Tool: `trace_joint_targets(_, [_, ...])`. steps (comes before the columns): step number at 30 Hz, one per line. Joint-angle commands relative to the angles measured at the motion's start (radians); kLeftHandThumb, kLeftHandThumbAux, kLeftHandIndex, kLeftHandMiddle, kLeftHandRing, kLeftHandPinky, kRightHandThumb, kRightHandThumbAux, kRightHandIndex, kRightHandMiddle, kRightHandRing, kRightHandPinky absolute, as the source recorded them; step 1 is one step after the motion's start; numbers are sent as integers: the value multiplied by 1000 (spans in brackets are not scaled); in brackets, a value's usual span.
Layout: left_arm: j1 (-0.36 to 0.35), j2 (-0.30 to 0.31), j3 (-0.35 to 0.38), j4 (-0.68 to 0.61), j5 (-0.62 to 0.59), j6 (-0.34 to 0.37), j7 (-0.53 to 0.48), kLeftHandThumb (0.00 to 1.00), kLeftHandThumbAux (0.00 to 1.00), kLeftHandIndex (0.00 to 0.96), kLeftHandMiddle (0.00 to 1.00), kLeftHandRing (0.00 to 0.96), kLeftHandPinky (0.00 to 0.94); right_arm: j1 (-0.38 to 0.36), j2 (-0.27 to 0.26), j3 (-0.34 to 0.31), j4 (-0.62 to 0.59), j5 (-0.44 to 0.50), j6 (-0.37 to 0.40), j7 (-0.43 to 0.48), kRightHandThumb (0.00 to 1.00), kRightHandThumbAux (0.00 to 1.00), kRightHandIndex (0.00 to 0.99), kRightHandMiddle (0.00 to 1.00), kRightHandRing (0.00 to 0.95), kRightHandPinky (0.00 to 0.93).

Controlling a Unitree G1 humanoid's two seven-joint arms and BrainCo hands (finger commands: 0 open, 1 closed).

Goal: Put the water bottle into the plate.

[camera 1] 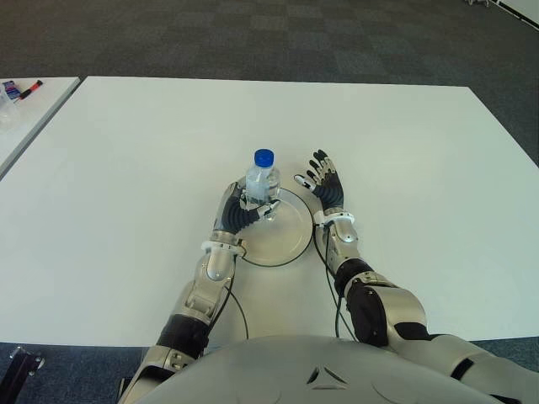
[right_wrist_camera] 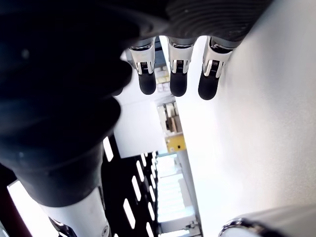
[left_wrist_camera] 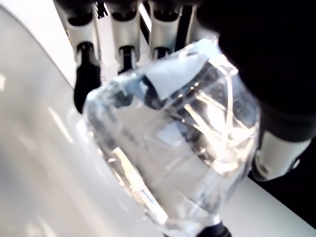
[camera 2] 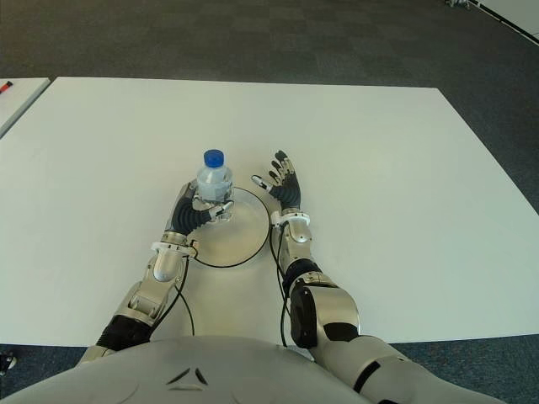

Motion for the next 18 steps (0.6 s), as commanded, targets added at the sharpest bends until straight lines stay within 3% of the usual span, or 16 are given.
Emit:
trace_joint_targets(1, [-20,13,-8,54,15,-7,22,856,665,404,543,874,868,57,13,1,46,-3,58,-22,123,895,75,78,75,129])
trace_joint_targets(18, [-51,31,-18,139,25,-19,39,855,666,404,543,873,867,56,14,6,44,-7,57,-26,133,896,80,79,75,125])
